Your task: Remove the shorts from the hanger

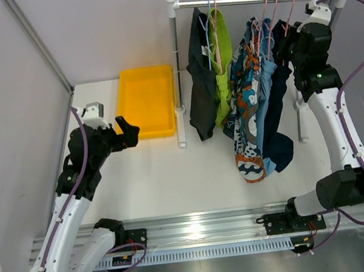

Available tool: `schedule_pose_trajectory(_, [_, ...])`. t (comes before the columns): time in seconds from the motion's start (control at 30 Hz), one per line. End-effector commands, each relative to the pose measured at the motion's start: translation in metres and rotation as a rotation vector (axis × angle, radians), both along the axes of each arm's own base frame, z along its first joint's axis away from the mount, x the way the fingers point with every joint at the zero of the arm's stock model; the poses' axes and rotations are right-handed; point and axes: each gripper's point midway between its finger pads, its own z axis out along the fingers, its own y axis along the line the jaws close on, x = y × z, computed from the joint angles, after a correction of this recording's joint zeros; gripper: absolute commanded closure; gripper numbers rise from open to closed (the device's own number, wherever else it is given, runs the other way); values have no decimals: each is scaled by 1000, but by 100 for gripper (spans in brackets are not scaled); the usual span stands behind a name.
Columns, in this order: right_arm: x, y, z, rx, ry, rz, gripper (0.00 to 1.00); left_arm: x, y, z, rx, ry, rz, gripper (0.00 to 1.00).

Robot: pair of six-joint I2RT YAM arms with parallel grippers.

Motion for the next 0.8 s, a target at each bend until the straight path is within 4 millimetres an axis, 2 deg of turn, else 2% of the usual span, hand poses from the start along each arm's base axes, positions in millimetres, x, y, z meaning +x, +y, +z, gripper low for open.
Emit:
schedule_pose_trajectory(0.0, [-27,-3,70,12,-154,-7,100,1,-2,12,8,-37,-18,1])
schedule_pose_trajectory(0.17, [-63,-10,121,-25,-248,-30,100,2,-7,10,12,-27,-44,1])
schedule_pose_trajectory(0.27, [-83,-12,136,-38,-274,-34,100,0,-10,14,16,-43,-74,1])
schedule_pose_trajectory(0.3, [-98,-13,145,-35,-298,-38,100,-1,-11,17,16,-57,-81,1])
schedule_pose_trajectory(0.37, [-110,-12,142,-15,-300,-36,100,-4,-18,19,6,-69,-125,1])
schedule_pose_trajectory(0.4, [-128,-11,149,-5,-328,-29,100,-6,-26,20,-2,-78,-167,1])
schedule_pose_trajectory(0.47, [-138,-9,138,14,-318,-19,100,-14,-47,32,-30,-121,-277,1])
schedule_pose_trajectory(0.5, [-154,-7,141,23,-334,-11,100,-21,-63,36,-32,-132,-339,1])
schedule_pose_trajectory(0.53, [-161,-7,139,28,-333,-11,100,-27,-72,40,-28,-144,-374,1])
schedule_pose_trajectory(0.57, [-165,-6,128,30,-307,-8,100,-38,-89,53,-18,-174,-427,1])
schedule_pose_trajectory(0.6, [-170,-7,124,36,-303,-10,100,-44,-97,55,-12,-179,-458,1])
schedule_pose_trajectory(0.63, [-185,-7,126,43,-324,-9,100,-50,-107,57,-10,-181,-491,1])
schedule_pose_trajectory(0.67, [-187,-7,116,48,-304,-9,100,-66,-125,69,-24,-203,-565,1])
schedule_pose_trajectory(0.73, [-202,-3,111,62,-308,11,100,-81,-142,75,-38,-213,-633,1])
schedule_pose_trajectory(0.77, [-201,-1,101,76,-285,20,100,-87,-152,77,-42,-216,-667,1])
